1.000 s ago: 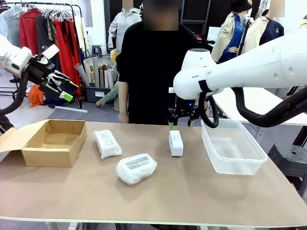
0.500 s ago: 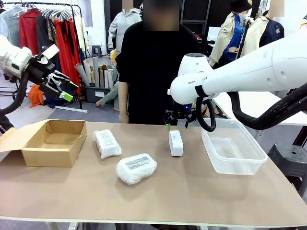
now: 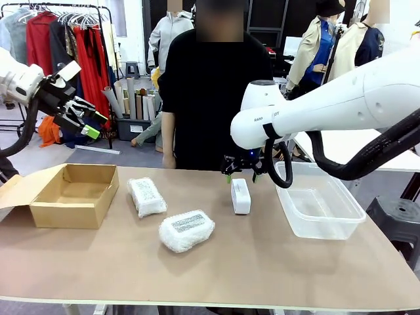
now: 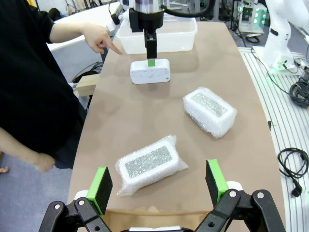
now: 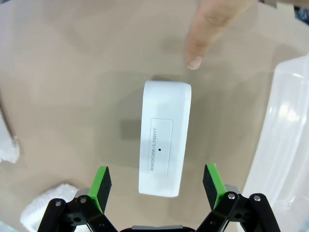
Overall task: Separate and place wrapped and unwrapped clocks.
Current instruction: Pick up the Digital clock indicated by the person.
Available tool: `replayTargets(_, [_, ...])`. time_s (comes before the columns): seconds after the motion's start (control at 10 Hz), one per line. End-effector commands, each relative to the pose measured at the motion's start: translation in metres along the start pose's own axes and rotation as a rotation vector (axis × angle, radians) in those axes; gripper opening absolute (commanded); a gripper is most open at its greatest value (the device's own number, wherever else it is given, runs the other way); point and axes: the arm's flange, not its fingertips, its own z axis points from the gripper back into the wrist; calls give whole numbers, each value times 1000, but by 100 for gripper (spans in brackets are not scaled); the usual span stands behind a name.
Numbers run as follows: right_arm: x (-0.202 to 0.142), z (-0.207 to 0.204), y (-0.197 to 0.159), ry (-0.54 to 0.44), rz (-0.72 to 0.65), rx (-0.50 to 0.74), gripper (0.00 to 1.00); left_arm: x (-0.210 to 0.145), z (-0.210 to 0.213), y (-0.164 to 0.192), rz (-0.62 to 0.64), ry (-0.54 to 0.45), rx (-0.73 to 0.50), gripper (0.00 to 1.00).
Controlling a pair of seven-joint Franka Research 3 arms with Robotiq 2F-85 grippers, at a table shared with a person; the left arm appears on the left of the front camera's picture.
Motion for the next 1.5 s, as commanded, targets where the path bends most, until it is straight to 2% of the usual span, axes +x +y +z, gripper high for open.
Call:
replayTargets(0.0, [0, -10, 4, -32, -65, -34, 100, 1, 2, -1, -2, 4, 1, 100])
replayTargets(0.9, [-2, -44, 6, 11, -77, -94, 100, 1, 2, -1, -2, 4, 1, 100])
replayTargets(1.0, [-2, -45, 5, 10, -42, -79, 95, 1, 2, -1, -2, 4, 1, 100])
replayTargets(1.4, [1, -48, 3, 25, -54, -83, 22, 1, 2, -1, -2, 4, 1, 100])
